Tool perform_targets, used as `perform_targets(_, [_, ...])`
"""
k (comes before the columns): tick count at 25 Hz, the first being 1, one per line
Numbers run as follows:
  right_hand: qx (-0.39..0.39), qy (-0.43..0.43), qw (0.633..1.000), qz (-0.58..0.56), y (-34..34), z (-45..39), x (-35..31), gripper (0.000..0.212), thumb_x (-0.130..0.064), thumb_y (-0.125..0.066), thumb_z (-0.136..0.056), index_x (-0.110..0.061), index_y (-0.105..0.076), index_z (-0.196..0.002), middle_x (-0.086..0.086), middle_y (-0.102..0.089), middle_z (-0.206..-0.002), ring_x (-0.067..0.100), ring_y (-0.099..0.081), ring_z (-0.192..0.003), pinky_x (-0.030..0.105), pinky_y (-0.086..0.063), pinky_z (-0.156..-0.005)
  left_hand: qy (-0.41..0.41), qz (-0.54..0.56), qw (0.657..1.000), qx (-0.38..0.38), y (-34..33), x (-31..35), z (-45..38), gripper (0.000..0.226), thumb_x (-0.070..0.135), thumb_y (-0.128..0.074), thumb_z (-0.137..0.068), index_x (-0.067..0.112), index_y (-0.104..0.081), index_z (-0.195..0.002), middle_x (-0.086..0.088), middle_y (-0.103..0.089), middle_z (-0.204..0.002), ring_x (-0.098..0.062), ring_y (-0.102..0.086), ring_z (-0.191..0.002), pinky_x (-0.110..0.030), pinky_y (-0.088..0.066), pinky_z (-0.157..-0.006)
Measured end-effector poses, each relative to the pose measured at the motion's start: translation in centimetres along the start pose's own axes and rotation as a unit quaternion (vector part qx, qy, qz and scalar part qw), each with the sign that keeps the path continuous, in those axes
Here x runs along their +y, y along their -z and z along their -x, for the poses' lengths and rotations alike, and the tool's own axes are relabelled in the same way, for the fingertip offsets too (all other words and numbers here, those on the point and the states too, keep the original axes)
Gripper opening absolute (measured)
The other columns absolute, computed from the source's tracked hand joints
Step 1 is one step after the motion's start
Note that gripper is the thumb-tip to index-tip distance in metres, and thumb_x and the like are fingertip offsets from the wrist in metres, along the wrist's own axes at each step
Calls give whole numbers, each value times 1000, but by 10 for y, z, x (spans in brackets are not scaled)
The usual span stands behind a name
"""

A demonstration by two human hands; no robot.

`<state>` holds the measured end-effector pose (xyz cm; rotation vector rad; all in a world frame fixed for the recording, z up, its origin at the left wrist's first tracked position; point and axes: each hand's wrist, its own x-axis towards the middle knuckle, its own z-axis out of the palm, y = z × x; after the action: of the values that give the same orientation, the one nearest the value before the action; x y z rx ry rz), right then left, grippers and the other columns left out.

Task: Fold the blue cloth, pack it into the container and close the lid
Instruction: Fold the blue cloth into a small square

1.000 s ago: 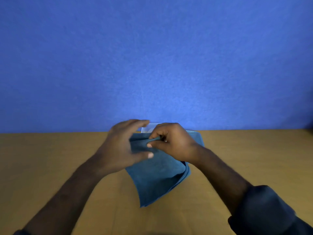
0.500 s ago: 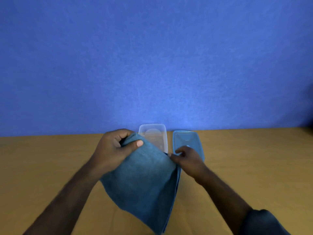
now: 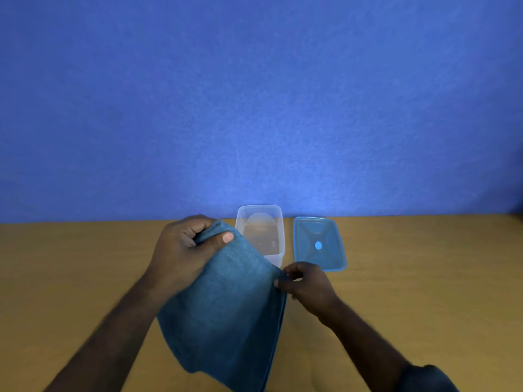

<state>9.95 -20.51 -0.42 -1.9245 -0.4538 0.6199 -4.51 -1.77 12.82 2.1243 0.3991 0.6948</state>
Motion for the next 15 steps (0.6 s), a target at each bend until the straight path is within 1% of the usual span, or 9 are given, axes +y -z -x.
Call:
perform_targets(2, [25,8,999,31,-7,-3,-1,8,-18,-75,-76,-15,-75,-83,1,-72,-77,11,-62,-64,24,-48,-54,-1,8,1000,-14,1,0,3,21,13,-79,-84,18,-67,-66,11,-59,-62,-1,-50,-59,-15,-41,-58])
perform_targets(3, [39,8,998,50,-10,-5,-1,6,-13,-70,-77,-13,-76,-79,3,-72,-73,13,-62,-62,25,-46,-54,-1,11,1000,-21,1,0,5,20,13,-79,-83,18,-68,-67,10,-62,-63,-2,-52,-60,-15,-42,-58])
perform_targets(5, [52,-16,997,56,-13,-8,1,13,-9,-62,-78,-5,-74,-73,8,-66,-65,16,-56,-58,28,-41,-53,6,14,1000,-26,4,-1,7,16,14,-79,-83,19,-71,-70,7,-68,-68,-1,-56,-63,-15,-44,-61])
perform_targets(6, [45,-43,998,25,-13,-9,2,15,-7,-61,-80,-1,-73,-72,10,-60,-61,17,-52,-56,30,-40,-51,9,12,1000,-24,6,-2,8,17,14,-80,-83,22,-72,-70,9,-69,-69,0,-57,-63,-15,-45,-61])
perform_targets(8, [19,-121,987,-105,-9,-9,2,15,-3,-59,-82,1,-71,-74,11,-56,-61,18,-50,-52,29,-41,-47,24,19,999,-12,16,-6,9,14,22,-81,-82,24,-73,-71,7,-68,-67,0,-57,-63,-17,-46,-60])
perform_targets(9, [-1,-168,966,-196,-4,-10,4,14,-1,-57,-84,-1,-69,-79,11,-59,-63,19,-54,-53,30,-45,-48,35,28,999,-1,22,-9,8,12,30,-79,-80,25,-73,-72,5,-68,-67,-2,-57,-63,-19,-46,-60])
perform_targets(11, [-58,-237,899,-364,8,-11,9,18,2,-50,-85,-1,-66,-92,13,-65,-73,27,-61,-65,37,-51,-59,51,36,998,28,36,-15,9,21,44,-74,-75,24,-72,-73,5,-66,-64,-5,-56,-62,-25,-47,-60])
perform_targets(13, [-104,-241,849,-459,17,-12,13,29,6,-47,-80,0,-71,-95,15,-70,-83,31,-66,-72,42,-50,-69,59,28,997,44,44,-20,9,27,48,-73,-75,21,-73,-74,-5,-70,-69,-8,-58,-64,-33,-49,-64])
perform_targets(15, [-113,-208,827,-510,17,-12,16,36,8,-49,-71,-2,-76,-91,15,-73,-85,30,-70,-70,41,-50,-71,59,13,997,45,47,-21,10,36,51,-71,-75,16,-73,-77,-15,-71,-76,-11,-59,-67,-42,-50,-66])
